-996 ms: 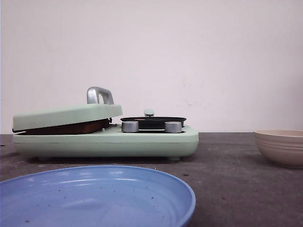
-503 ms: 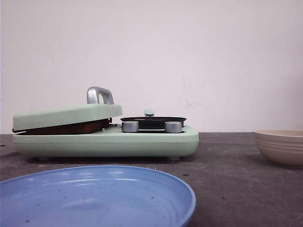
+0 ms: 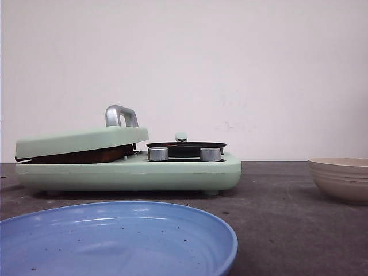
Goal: Make breakfast with bread and shrimp
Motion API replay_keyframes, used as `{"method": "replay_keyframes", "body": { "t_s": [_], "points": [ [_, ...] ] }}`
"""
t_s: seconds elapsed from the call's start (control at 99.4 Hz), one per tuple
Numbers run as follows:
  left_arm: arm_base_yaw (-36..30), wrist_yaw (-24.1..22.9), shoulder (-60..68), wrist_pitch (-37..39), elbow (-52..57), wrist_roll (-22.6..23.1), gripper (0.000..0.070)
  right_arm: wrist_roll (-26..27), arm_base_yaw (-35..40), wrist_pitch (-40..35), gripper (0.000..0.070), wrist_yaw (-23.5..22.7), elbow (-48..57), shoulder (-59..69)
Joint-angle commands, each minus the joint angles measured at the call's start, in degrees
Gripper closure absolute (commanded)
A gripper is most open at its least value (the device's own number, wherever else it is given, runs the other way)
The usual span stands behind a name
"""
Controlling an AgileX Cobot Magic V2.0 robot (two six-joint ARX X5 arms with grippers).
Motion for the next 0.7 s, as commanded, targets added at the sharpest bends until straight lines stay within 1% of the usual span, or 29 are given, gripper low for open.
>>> {"method": "replay_keyframes", "body": {
  "t_s": [0.0, 0.141, 0.251, 0.412, 0.453, 0.513, 0.593, 0.694],
  "points": [
    [0.0, 0.0, -0.1, -0.2, -1.0, -0.2, 0.07, -0.3, 0.2, 0.6, 0.07, 0.1, 0.6, -0.2],
    [0.0, 0.0, -0.1, -0.2, -1.0, -0.1, 0.07, -0.3, 0.2, 0.6, 0.07, 0.5, 0.6, -0.2],
    [0.0, 0.0, -0.1, -0.2, -1.0, -0.2, 0.07, -0.3, 0.2, 0.6, 0.07, 3.7, 0.5, -0.2],
    [0.0, 0.0, -0.1, -0.2, -1.0, -0.1, 0.07, -0.3, 0.2, 0.6, 0.07, 4.0, 0.0, -0.2],
    [0.0, 0.0, -0.1, -0.2, -1.0, -0.1, 0.07, -0.7, 0.2, 0.6, 0.07, 5.4, -0.7, -0.2],
    [0.0, 0.0, -0.1, -0.2, -1.0, -0.1, 0.07, -1.7, 0.2, 1.3, 0.07, 8.6, -2.6, -0.2],
    [0.0, 0.0, -0.1, -0.2, -1.0, -0.1, 0.07, -1.8, 0.2, 6.1, 0.07, 12.6, -6.8, -0.2],
    [0.0, 0.0, -0.1, -0.2, -1.0, -0.1, 0.07, -1.8, -0.3, 17.7, 0.07, 14.8, -14.5, -0.3]
  ]
}}
